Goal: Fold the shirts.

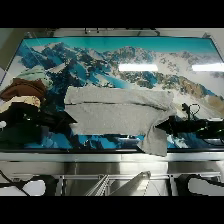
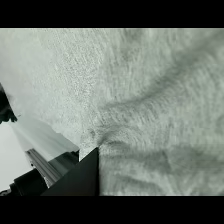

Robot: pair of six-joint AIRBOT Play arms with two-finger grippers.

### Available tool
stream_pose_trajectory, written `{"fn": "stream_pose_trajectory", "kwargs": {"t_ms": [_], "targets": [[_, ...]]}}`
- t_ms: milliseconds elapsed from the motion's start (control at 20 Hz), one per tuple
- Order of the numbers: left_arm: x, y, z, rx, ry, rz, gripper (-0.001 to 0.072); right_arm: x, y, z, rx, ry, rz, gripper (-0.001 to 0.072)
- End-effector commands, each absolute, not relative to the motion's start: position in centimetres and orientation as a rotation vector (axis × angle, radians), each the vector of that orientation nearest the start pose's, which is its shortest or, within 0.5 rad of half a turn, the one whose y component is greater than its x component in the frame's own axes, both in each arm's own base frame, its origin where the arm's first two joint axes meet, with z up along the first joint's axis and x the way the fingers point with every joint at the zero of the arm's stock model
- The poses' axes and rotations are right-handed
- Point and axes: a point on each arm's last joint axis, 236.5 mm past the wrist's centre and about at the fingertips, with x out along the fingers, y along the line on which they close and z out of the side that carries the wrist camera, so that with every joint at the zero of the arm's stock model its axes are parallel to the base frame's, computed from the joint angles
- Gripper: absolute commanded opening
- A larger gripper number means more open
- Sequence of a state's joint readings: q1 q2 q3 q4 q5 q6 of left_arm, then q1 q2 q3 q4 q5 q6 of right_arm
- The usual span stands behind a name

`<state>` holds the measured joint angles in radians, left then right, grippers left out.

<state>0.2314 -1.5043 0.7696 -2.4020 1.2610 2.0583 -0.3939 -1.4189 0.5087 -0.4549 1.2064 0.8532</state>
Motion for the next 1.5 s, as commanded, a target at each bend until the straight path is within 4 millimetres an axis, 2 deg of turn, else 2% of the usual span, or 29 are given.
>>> {"fn": "stream_pose_trajectory", "kwargs": {"t_ms": [0,50,100,250,350,450,600,750,900,1050,1100,1200,1350,1450], "targets": [[28.4,-13.1,-10.9,-0.679,1.589,-0.534,0.0580,27.3,10.7,-8.5,1.090,1.345,0.534,0.0014],[28.0,-13.4,-10.7,-0.672,1.601,-0.549,0.0268,27.1,10.9,-8.2,1.096,1.350,0.552,0.0014],[27.7,-13.4,-10.5,-0.678,1.609,-0.562,0.0009,26.9,11.0,-7.9,1.101,1.354,0.568,0.0015],[27.7,-12.0,-9.0,-0.742,1.618,-0.586,0.0013,26.7,10.4,-6.0,1.160,1.351,0.620,0.0014],[28.2,-10.3,-7.6,-0.796,1.605,-0.592,0.0012,26.6,9.0,-4.7,1.223,1.328,0.609,0.0014],[28.4,-9.0,-6.9,-0.830,1.582,-0.575,0.0013,25.9,6.8,-5.0,1.247,1.344,0.513,0.0015],[27.7,-7.7,-7.5,-0.786,1.607,-0.546,0.0012,25.0,4.7,-5.8,1.255,1.365,0.431,0.0021],[27.2,-7.2,-7.9,-0.754,1.630,-0.537,0.0013,23.7,4.4,-6.9,1.200,1.425,0.412,0.0015],[26.7,-7.5,-7.6,-0.761,1.647,-0.556,0.0013,23.5,4.8,-6.1,1.230,1.431,0.436,0.0016],[26.4,-8.0,-6.0,-0.763,1.666,-0.620,0.0013,25.6,5.9,-2.8,1.337,1.303,0.546,0.0016],[26.9,-8.4,-4.9,-0.767,1.653,-0.656,0.0013,26.9,6.0,-1.2,1.383,1.228,0.586,0.0016],[29.1,-8.8,-2.7,-0.741,1.598,-0.694,0.0013,29.4,5.2,0.5,1.403,1.112,0.603,0.0016],[33.6,-8.9,-0.5,-0.643,1.519,-0.697,0.0014,32.6,4.2,0.3,1.311,1.050,0.529,0.0016],[36.9,-9.0,-0.3,-0.626,1.502,-0.681,0.0014,35.5,3.5,-0.6,1.230,1.010,0.449,0.0016]]}}
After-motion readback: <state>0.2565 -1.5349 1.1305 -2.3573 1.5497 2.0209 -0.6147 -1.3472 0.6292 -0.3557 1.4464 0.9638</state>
